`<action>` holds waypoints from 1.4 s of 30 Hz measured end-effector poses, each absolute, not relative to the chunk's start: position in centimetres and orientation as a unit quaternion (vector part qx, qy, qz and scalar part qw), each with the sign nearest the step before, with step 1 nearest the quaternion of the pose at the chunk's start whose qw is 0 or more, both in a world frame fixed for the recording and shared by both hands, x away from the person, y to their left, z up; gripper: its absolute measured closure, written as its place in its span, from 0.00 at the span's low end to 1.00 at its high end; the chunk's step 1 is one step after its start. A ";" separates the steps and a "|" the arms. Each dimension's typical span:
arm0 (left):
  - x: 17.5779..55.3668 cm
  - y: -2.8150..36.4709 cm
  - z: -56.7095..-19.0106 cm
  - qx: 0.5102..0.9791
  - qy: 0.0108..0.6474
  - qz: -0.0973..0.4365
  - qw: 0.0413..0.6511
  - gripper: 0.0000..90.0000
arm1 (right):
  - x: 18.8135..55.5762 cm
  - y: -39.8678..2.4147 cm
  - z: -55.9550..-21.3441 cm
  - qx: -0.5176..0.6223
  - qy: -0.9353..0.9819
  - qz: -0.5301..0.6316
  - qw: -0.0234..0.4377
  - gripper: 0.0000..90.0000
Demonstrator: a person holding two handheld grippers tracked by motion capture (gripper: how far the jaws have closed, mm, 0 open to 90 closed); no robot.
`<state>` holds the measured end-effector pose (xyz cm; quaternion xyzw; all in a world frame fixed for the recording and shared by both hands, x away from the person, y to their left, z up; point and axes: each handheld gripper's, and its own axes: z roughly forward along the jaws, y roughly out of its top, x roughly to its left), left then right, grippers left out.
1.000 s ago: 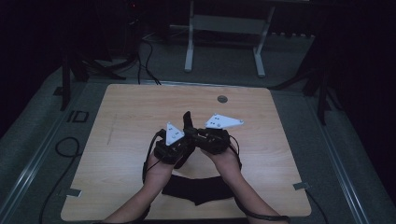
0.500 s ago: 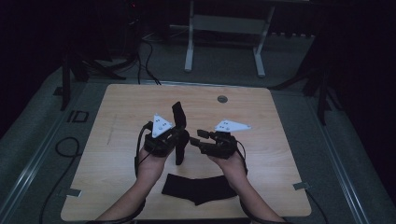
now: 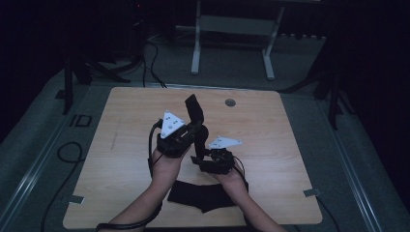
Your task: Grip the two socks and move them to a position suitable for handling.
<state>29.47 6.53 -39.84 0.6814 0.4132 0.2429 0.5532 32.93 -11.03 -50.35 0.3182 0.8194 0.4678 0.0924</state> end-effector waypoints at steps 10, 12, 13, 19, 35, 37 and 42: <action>30.5 8.3 -45.3 0.690 0.419 0.207 0.553 0.94 | 34.0 -16.2 -49.5 0.346 0.813 0.442 0.157 0.98; 30.7 8.4 -47.4 0.691 0.436 0.185 0.546 0.93 | 34.3 -17.4 -49.5 0.349 0.813 0.436 0.164 0.98; 30.7 8.4 -48.1 0.691 0.441 0.179 0.544 0.93 | 34.4 -18.0 -49.5 0.349 0.815 0.432 0.168 0.98; 31.1 8.1 -51.8 0.711 0.464 0.144 0.508 0.88 | 34.7 -19.0 -50.9 0.336 0.836 0.401 0.165 0.98; 28.1 11.3 -53.7 0.754 0.475 0.096 0.443 0.49 | 34.5 -20.5 -53.0 0.316 0.870 0.341 0.166 0.93; 27.8 12.2 -53.7 0.754 0.477 0.105 0.439 0.46 | 34.5 -21.1 -52.9 0.322 0.869 0.341 0.159 0.90; 27.8 14.0 -53.7 0.755 0.484 0.112 0.428 0.47 | 34.3 -22.3 -53.0 0.317 0.886 0.322 0.101 0.59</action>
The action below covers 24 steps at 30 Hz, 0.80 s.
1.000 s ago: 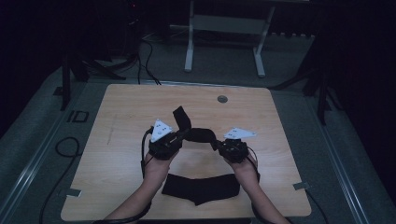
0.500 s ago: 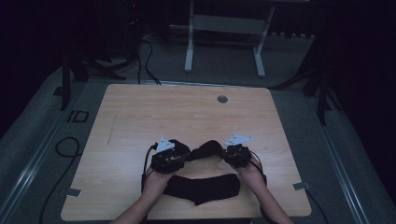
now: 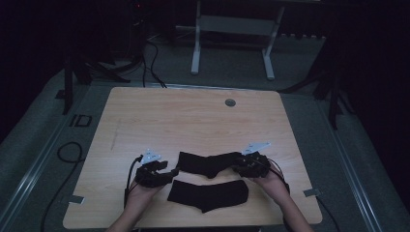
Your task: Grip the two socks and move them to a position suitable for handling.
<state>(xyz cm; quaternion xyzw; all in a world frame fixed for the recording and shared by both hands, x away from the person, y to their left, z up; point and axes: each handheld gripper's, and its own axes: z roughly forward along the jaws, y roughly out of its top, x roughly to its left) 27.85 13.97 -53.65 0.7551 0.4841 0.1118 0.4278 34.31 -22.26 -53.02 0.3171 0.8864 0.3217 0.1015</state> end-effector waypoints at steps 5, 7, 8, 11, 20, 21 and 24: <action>28.3 13.8 -53.2 0.762 0.466 0.123 0.433 0.60 | 33.8 -24.0 -52.2 0.322 0.885 0.323 0.100 0.56; 28.5 13.7 -53.2 0.764 0.464 0.126 0.431 0.65 | 33.8 -24.4 -52.1 0.324 0.884 0.323 0.101 0.62; 28.8 13.3 -53.2 0.771 0.450 0.122 0.433 0.65 | 33.8 -24.8 -52.0 0.328 0.881 0.324 0.102 0.66; 29.1 12.3 -53.3 0.784 0.431 0.130 0.427 0.79 | 34.1 -26.1 -51.7 0.349 0.866 0.335 0.125 0.96; 31.3 9.6 -53.8 0.807 0.405 0.157 0.400 0.74 | 35.9 -25.7 -52.0 0.374 0.848 0.347 0.143 0.77; 31.7 9.6 -53.9 0.808 0.406 0.150 0.399 0.64 | 36.3 -25.7 -52.0 0.382 0.843 0.348 0.149 0.71; 32.7 9.5 -54.2 0.816 0.408 0.144 0.384 0.56 | 37.1 -25.4 -52.1 0.387 0.845 0.344 0.138 0.62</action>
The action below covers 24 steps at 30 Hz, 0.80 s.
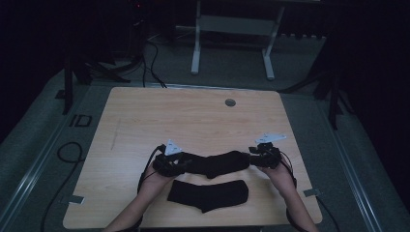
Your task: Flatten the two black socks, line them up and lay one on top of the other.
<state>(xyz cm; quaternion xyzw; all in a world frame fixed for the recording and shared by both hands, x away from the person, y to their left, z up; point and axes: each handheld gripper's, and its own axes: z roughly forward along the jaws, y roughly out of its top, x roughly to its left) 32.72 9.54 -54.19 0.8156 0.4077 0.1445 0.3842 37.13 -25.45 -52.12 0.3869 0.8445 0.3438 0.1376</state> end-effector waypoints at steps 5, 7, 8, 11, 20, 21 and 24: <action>33.8 9.6 -54.5 0.833 0.400 0.145 0.354 0.56 | 38.0 -24.5 -52.8 0.384 0.853 0.328 0.131 0.57; 34.3 9.6 -54.7 0.837 0.401 0.143 0.344 0.52 | 38.2 -24.1 -53.2 0.383 0.856 0.320 0.131 0.57; 34.5 9.7 -54.8 0.836 0.402 0.142 0.345 0.52 | 38.3 -24.0 -53.3 0.382 0.859 0.314 0.133 0.58; 35.0 9.6 -55.1 0.839 0.403 0.138 0.338 0.52 | 38.2 -23.6 -53.8 0.375 0.867 0.300 0.133 0.74; 35.5 9.7 -56.0 0.847 0.402 0.134 0.322 0.57 | 38.0 -23.3 -53.9 0.368 0.871 0.297 0.133 0.97; 35.5 9.7 -56.0 0.847 0.400 0.134 0.323 0.57 | 38.0 -23.3 -53.9 0.369 0.870 0.299 0.135 0.97; 35.2 9.7 -56.0 0.849 0.393 0.131 0.330 0.70 | 38.0 -23.5 -53.7 0.375 0.864 0.308 0.132 0.97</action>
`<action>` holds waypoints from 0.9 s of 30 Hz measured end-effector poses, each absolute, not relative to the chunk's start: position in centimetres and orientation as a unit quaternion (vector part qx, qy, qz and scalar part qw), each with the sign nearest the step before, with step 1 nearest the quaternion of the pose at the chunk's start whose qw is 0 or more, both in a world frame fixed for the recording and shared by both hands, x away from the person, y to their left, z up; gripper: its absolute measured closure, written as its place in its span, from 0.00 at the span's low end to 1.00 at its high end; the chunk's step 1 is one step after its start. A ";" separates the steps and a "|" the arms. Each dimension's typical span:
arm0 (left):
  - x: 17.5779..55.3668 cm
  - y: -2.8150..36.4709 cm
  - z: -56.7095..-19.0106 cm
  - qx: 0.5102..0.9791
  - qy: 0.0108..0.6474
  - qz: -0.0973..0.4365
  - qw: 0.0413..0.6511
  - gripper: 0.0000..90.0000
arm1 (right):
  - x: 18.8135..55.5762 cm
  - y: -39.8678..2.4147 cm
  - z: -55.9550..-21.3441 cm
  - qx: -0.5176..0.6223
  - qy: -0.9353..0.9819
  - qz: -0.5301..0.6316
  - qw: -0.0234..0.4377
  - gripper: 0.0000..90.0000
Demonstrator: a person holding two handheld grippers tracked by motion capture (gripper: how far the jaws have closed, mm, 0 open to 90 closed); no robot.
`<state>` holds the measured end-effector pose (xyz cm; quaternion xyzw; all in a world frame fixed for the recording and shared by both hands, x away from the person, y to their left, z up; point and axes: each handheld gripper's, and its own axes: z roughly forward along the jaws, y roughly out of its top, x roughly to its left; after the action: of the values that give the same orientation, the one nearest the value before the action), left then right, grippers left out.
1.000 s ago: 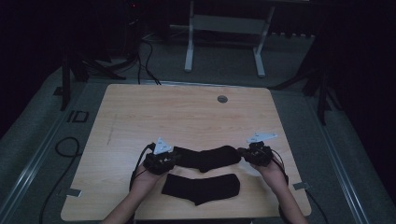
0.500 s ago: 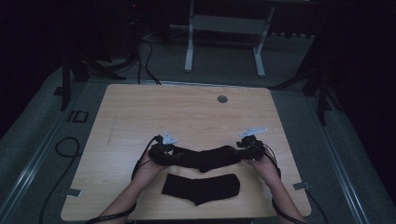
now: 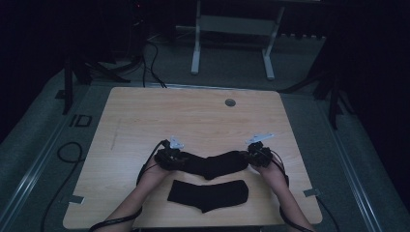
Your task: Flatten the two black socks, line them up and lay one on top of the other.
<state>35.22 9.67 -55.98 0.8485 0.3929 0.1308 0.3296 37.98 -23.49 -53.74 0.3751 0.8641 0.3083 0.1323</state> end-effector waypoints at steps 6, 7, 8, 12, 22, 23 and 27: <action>34.9 9.5 -55.7 0.843 0.402 0.132 0.333 0.91 | 37.8 -23.7 -53.6 0.376 0.863 0.313 0.125 0.97; 34.7 9.5 -55.5 0.841 0.402 0.132 0.337 0.91 | 37.7 -23.8 -53.5 0.376 0.862 0.317 0.124 0.97; 34.6 9.6 -55.2 0.840 0.401 0.134 0.339 0.92 | 37.6 -23.9 -53.3 0.377 0.861 0.319 0.124 0.97; 33.8 9.8 -53.5 0.834 0.394 0.143 0.358 0.92 | 37.2 -24.1 -52.6 0.372 0.859 0.328 0.128 0.97; 30.2 11.0 -48.1 0.831 0.360 0.138 0.402 0.92 | 34.1 -25.3 -48.7 0.349 0.849 0.372 0.141 0.97; 29.8 11.1 -47.9 0.829 0.360 0.138 0.405 0.92 | 33.5 -25.4 -48.4 0.344 0.849 0.375 0.143 0.97; 28.1 11.9 -47.3 0.830 0.355 0.123 0.413 0.92 | 31.7 -25.4 -47.6 0.328 0.851 0.384 0.145 0.97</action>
<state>28.08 11.86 -47.26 0.8297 0.3545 0.1232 0.4133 31.67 -25.39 -47.63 0.3283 0.8510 0.3835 0.1449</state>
